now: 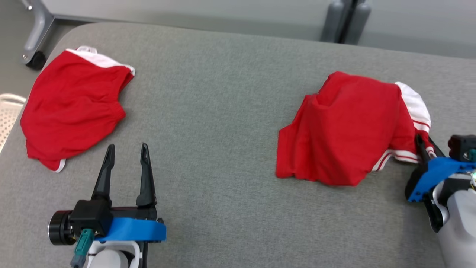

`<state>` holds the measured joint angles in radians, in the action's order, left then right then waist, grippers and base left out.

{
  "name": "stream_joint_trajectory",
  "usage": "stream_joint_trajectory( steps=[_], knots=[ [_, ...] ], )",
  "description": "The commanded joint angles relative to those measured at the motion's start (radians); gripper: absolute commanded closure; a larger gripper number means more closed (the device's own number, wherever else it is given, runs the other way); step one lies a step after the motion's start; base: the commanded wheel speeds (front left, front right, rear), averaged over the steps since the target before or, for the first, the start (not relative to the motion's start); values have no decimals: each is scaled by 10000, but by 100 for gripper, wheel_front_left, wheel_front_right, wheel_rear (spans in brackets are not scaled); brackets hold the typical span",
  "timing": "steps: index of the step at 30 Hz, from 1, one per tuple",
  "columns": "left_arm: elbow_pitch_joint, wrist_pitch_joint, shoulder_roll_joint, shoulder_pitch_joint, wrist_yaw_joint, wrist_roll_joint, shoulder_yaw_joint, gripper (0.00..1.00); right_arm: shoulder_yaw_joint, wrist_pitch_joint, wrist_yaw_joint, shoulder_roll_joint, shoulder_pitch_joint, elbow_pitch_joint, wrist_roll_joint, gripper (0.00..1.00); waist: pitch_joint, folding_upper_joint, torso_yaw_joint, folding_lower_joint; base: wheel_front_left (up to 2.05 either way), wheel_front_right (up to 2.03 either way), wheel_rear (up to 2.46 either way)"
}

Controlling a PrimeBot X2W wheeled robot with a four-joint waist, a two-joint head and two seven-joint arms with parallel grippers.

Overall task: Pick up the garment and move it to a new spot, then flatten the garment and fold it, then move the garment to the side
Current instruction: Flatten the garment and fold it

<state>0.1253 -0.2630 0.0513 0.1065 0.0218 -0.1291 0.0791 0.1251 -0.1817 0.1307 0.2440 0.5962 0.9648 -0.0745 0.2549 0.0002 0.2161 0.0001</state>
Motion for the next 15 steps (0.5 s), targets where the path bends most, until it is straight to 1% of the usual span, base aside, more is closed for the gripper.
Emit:
stream_joint_trajectory(
  steps=[1,6,11,15],
  knots=[
    [3,-26,-13,-64,19,72,-20,0,-15,-81,2,120,-195,18,-50,100,-263,-2,-256,-1,0,0,0],
    [-23,-26,-11,-388,101,107,-212,0,-60,-459,2,598,-888,-202,-413,100,-814,-2,-768,-1,0,0,0],
    [-107,-26,-15,-598,136,158,-381,0,68,-597,2,1534,-1637,-796,-812,100,-1116,-2,-1177,-1,0,0,0],
    [-168,-26,-9,-687,203,227,-472,0,291,-407,2,2163,-2087,-1659,-972,100,-1218,-2,-1386,-1,0,0,0]
  ],
)
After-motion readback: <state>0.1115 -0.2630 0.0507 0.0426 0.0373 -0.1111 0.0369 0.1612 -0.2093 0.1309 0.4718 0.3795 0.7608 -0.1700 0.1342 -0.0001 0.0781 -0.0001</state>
